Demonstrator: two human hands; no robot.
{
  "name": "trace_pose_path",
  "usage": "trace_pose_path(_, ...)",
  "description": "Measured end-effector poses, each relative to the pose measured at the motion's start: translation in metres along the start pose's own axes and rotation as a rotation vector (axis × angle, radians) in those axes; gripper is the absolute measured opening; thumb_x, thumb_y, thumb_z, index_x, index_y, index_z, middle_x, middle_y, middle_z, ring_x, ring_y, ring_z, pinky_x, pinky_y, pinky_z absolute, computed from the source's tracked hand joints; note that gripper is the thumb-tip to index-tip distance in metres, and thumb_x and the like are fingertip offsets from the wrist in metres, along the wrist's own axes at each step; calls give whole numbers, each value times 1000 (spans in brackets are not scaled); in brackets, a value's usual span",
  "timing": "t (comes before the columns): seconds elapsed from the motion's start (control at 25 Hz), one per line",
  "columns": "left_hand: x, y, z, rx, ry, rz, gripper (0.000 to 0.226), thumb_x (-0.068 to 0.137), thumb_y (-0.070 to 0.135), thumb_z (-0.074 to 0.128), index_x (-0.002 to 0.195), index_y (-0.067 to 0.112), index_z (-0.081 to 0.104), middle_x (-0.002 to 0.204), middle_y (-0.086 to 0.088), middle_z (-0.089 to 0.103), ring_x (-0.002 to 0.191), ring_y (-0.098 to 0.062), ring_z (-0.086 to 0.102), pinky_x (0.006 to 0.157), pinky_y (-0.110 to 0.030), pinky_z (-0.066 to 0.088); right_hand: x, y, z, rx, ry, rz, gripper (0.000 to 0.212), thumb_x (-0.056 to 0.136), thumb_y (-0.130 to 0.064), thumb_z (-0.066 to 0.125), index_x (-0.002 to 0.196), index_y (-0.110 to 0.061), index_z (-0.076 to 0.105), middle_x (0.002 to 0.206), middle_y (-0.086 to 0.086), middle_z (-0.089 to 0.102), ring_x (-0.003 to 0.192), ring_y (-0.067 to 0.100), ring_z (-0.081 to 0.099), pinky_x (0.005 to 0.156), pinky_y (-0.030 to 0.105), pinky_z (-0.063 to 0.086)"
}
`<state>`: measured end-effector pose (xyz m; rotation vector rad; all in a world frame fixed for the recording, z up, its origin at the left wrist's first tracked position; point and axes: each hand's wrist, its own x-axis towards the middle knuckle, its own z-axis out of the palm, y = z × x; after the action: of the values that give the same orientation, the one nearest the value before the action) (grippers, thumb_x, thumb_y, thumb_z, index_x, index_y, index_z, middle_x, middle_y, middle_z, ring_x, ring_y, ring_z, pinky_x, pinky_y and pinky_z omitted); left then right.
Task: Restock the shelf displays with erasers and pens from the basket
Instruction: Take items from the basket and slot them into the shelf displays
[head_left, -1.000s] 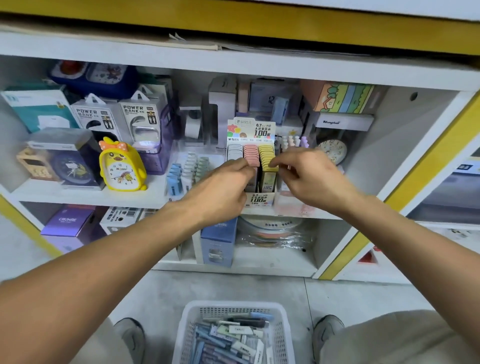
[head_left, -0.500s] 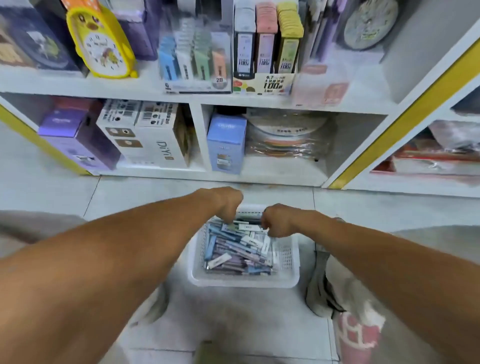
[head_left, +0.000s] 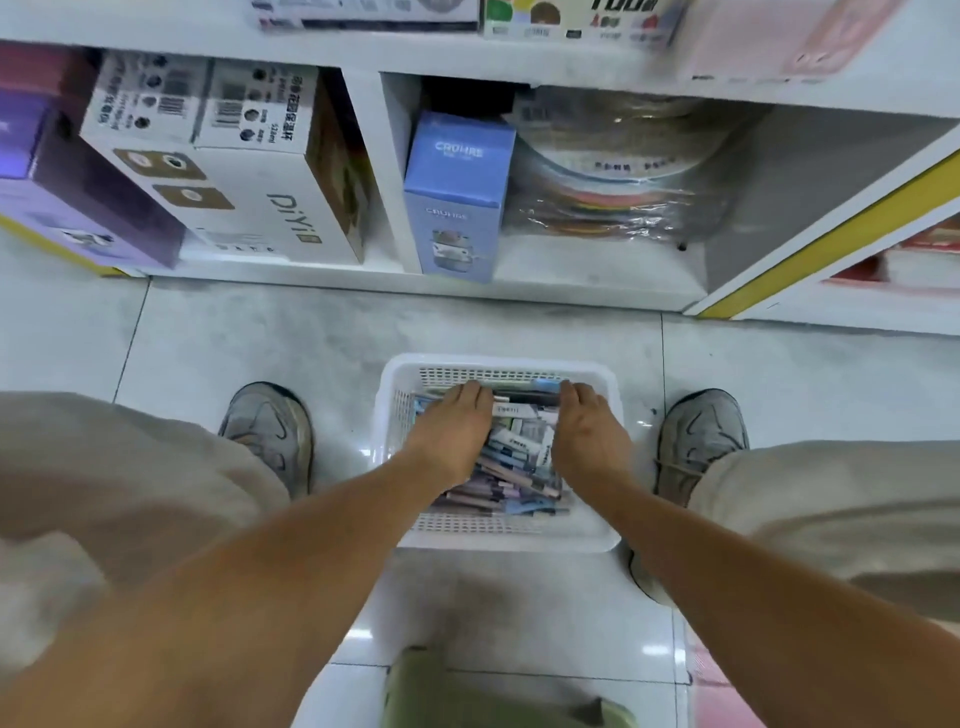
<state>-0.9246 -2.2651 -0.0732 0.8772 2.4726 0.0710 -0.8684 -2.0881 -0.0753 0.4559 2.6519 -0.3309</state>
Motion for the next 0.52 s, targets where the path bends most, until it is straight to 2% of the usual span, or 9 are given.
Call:
trace_pose_path(0.16,0,2,9,-26,127,-43,81,68,-5,71,139,4,34,135,-15,42,123,-30,45,100,-37,43,-1,-8,21,7,111,57,66,83,2,51,147,-2,33,139,16,47,119,33,50,85,40,52)
trace_pose_path(0.24,-3,1,13,-82,133,-65,84,69,-8,68,143,4,29,141,-18,36,129,-33,41,103,-37,43,0,-13,28,41,115,87,63,84,2,49,145,2,34,143,22,44,125,37,47,94,42,50)
trace_pose_path(0.36,-3,1,17,-165,84,-96,88,74,-7,66,148,4,19,153,-19,23,140,-35,29,109,-41,41,-2,-21,38,70,82,-17,65,84,5,45,147,6,32,147,23,42,132,38,39,114,40,33)
trace_pose_path(0.44,-2,-1,17,-144,71,-112,89,73,-3,68,147,5,20,149,-18,27,136,-34,33,107,-41,42,-7,-31,44,120,48,-126,67,83,9,46,149,6,32,150,22,39,138,39,34,119,39,25)
trace_pose_path(0.52,-2,-6,15,-32,68,-125,85,71,8,73,143,7,27,139,-13,36,127,-31,41,104,-41,40,-11,-40,47,201,-2,-203,71,85,12,50,152,3,29,156,21,32,145,38,28,122,40,23)
